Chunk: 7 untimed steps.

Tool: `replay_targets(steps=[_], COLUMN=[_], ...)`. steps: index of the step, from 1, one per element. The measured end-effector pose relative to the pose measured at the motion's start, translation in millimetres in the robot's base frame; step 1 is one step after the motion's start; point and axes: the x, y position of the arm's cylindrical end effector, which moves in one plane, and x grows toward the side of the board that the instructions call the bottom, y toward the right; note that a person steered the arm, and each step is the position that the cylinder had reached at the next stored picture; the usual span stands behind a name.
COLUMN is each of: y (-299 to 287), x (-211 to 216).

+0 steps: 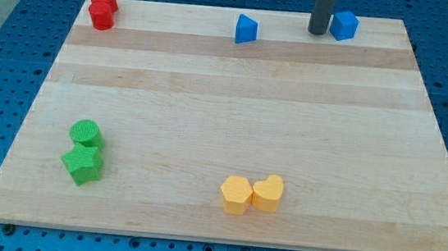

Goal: Slide the blue triangle closer to the blue cube

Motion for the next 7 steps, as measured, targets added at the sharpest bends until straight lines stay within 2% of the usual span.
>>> replay_targets(steps=[2,3,4,6,7], y=[29,21,-38,-204,-233], x=[-6,28,56,81,57])
